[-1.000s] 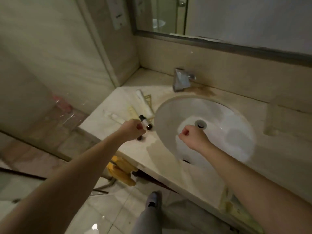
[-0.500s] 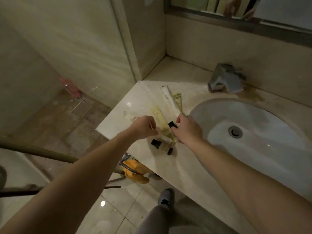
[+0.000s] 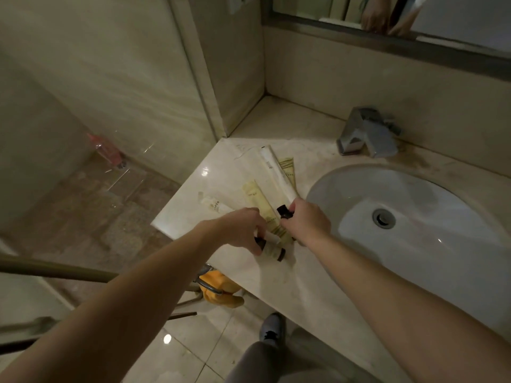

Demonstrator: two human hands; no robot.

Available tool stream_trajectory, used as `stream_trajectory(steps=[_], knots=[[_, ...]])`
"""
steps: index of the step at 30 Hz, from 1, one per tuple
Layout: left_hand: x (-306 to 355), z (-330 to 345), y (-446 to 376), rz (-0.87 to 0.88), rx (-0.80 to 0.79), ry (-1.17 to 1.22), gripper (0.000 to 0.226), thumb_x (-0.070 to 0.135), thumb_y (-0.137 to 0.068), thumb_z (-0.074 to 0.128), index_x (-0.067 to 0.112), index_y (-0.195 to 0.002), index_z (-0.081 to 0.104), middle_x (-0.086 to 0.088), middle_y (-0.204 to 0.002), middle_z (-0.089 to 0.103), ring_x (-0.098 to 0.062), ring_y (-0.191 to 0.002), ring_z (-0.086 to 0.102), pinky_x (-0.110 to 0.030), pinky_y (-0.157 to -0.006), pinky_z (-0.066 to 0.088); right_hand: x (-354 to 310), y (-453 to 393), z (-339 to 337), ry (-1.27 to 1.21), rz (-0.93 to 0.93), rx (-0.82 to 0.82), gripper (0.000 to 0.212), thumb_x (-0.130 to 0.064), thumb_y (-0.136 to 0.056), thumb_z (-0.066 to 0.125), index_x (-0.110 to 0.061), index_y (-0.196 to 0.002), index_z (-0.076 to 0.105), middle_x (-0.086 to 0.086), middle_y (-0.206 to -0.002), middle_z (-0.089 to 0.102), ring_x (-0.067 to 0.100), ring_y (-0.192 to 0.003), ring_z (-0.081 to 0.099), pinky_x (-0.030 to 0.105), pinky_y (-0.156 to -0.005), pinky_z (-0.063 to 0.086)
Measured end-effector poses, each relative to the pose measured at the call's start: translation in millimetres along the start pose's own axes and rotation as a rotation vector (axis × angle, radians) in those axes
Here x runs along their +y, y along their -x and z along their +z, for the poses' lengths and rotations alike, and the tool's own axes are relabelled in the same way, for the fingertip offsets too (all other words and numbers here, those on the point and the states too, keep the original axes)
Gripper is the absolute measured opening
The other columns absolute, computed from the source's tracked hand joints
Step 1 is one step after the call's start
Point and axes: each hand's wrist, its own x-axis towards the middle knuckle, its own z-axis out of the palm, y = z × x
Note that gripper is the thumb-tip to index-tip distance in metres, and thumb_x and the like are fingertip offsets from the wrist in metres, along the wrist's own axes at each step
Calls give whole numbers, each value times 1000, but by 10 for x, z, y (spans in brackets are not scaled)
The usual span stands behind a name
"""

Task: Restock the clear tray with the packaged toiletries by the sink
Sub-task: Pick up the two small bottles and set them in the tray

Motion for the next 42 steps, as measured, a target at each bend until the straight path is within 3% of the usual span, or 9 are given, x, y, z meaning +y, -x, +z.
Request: stream_trajectory(steps=[6,10,14,16,20,24,28,33,42], knots=[[162,-374,25,-85,155,557,32,17,-68,82,16,-95,63,5,-93,61,-20,-89,61,-31,-77,53,183,74,-409,-641,59,-80,20,-23,-79,72,-16,-97,66,2,-92,68,16,-82,65,25,-66,47],[461,-536,9,71,153,1106,24,-7,-75,70,9,-89,58,-9,-94,63,-24,-86,62,-37,-84,53,363,276,-786,-893,36,-5,17,-18,-86,67,-12,-102,65,1,-87,64,8,-69,56,21,-57,38],[937,-648,-57,232,59,1421,22,-6,-80,64,5,-97,55,-14,-99,66,-29,-97,65,-40,-91,53,637,505,-1144,-1058,20,29,8,-11,-87,65,-17,-89,61,4,-85,64,20,-78,62,40,-75,56],[1239,-676,-71,299,24,1505,18,-2,-81,62,8,-94,57,-12,-94,67,-27,-93,67,-37,-85,56,817,645,-1324,-1165,9,35,6,-10,-87,63,-15,-89,60,6,-86,62,23,-81,63,47,-82,56],[1865,-656,-89,416,-65,1555,13,8,-81,60,13,-94,61,-8,-93,63,-22,-84,64,-34,-78,57,1249,1048,-1695,-1457,-41,-10,11,-4,-93,51,-8,-99,60,7,-86,61,21,-74,62,31,-60,55],[2465,-580,-122,514,-215,1519,19,13,-81,62,12,-100,63,-6,-91,67,-21,-84,66,-34,-74,57,1773,1454,-2013,-1597,-115,8,18,-2,-92,47,-5,-100,62,8,-88,67,23,-73,69,39,-71,57],[3107,-465,-137,533,-313,1493,19,12,-84,55,6,-100,64,-8,-85,69,-23,-82,71,-36,-76,58,2283,1880,-2266,-1630,-119,62,22,-2,-92,47,-5,-110,59,12,-86,68,27,-79,69,36,-70,60],[3774,-284,-169,528,-434,1501,25,14,-87,56,2,-107,62,-11,-89,69,-26,-83,71,-36,-75,59,2789,2384,-2441,-1631,-129,126,26,-7,-79,55,-8,-104,62,11,-86,69,27,-80,68,36,-68,60],[4650,177,-141,530,-606,1371,36,21,-83,56,7,-116,61,-10,-101,69,-22,-88,69,-34,-77,58,3472,3077,-2505,-1494,2,311,17,-6,-90,55,-6,-107,55,11,-96,60,26,-85,62,36,-66,59]])
